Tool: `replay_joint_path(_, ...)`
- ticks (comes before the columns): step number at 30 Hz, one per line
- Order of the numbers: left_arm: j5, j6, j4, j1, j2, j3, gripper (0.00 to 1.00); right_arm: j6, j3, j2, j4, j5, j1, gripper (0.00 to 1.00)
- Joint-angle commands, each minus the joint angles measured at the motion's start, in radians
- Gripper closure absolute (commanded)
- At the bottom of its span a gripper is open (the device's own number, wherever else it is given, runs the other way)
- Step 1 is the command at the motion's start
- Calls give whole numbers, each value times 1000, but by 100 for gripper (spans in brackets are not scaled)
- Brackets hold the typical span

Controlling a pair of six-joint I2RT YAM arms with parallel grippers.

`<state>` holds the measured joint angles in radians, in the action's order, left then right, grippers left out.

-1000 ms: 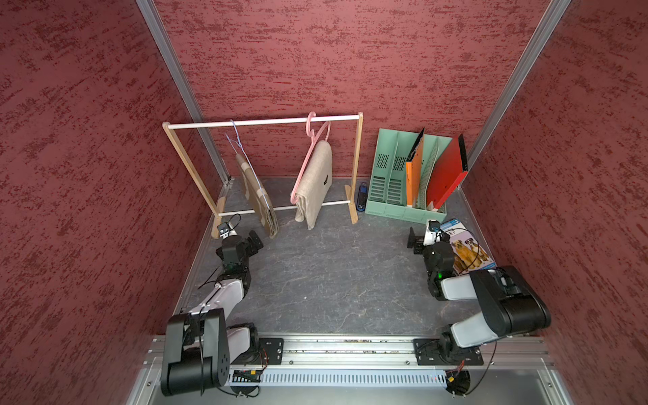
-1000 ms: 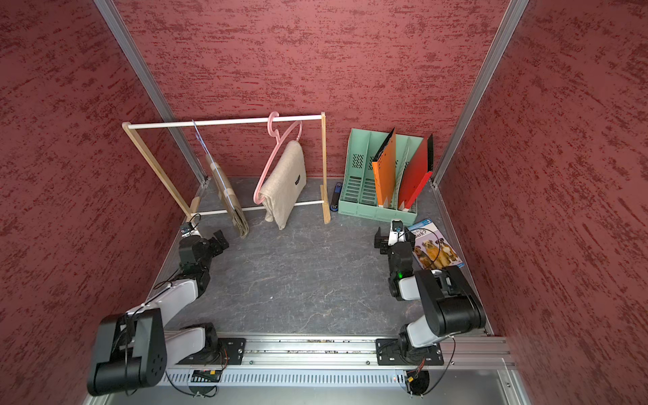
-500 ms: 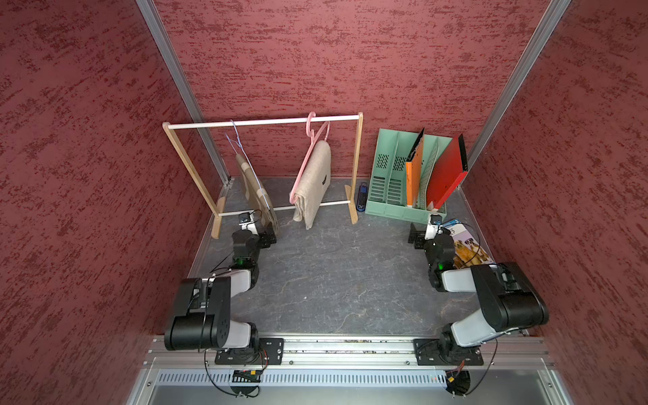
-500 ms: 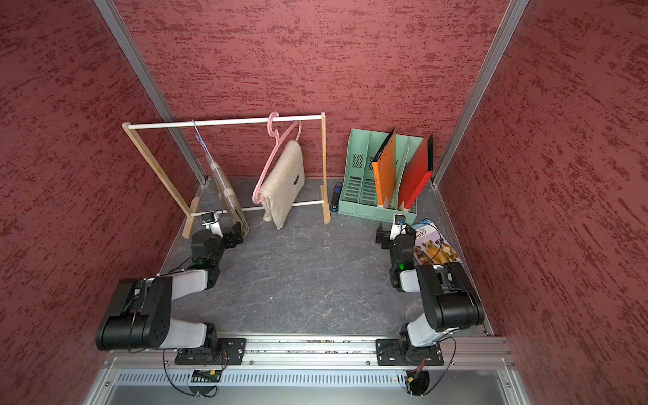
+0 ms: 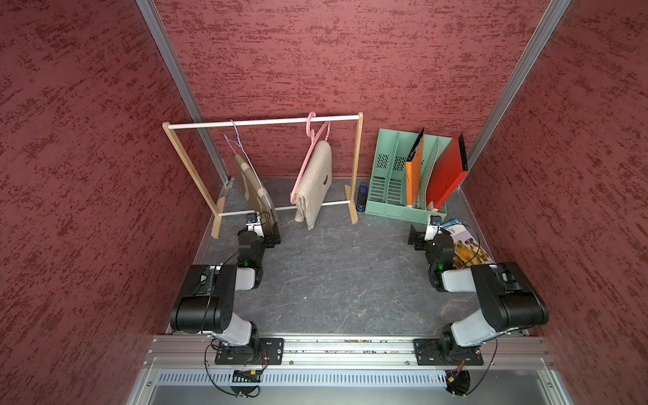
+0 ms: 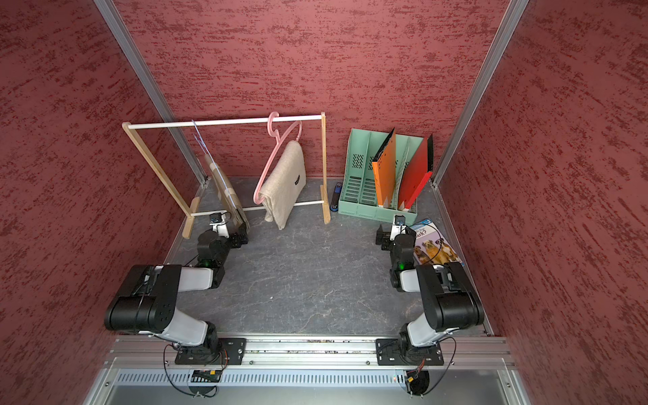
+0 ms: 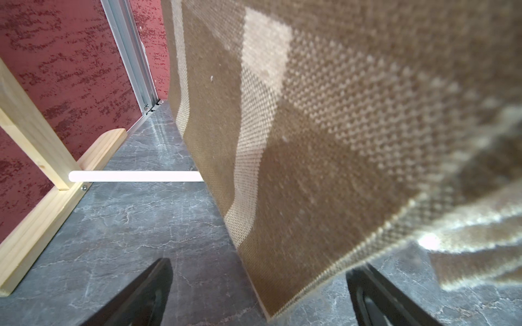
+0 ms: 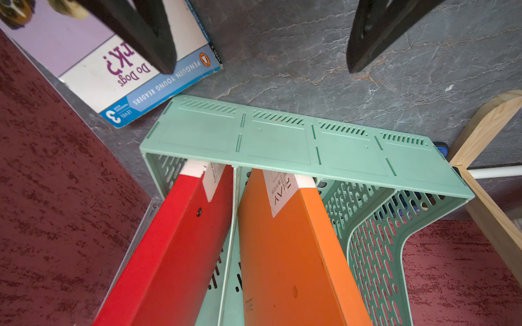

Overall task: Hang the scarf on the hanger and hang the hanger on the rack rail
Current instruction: Reset both arms

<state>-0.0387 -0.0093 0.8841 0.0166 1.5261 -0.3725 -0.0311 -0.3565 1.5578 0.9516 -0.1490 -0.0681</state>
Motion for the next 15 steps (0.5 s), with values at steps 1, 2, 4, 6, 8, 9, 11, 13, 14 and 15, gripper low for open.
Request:
replay_joint_path(1, 1, 3, 27, 4, -1, 4, 0, 8, -10, -8, 9, 8, 9, 1)
replay_joint_path(2, 0, 5, 31, 3, 1, 4, 0, 8, -10, -7, 9, 8, 8, 1)
replay_joint_path(4, -1, 5, 30, 4, 1, 4, 0, 8, -10, -6, 10, 8, 8, 1)
replay_joint_path(6, 0, 5, 30, 4, 1, 4, 0, 8, -10, -6, 10, 8, 9, 2)
replay_joint_path(8, 2, 4, 30, 3, 1, 4, 0, 9, -14, -6, 1, 10, 8, 1)
replay_joint_path(9, 1, 4, 30, 3, 0, 4, 0, 10, -16, -5, 0, 11, 8, 2)
replay_joint_path(11, 0, 5, 30, 5, 1, 4, 0, 10, -15, -5, -1, 11, 8, 1)
replay_joint_path(13, 1, 5, 32, 5, 0, 4, 0, 10, -14, -6, 2, 11, 8, 2)
replay_joint_path(14, 2, 5, 32, 3, 0, 6, 0, 10, -11, -6, 6, 10, 9, 1)
replay_joint_path(15, 0, 5, 33, 3, -1, 6, 0, 10, -11, -7, 7, 9, 9, 1)
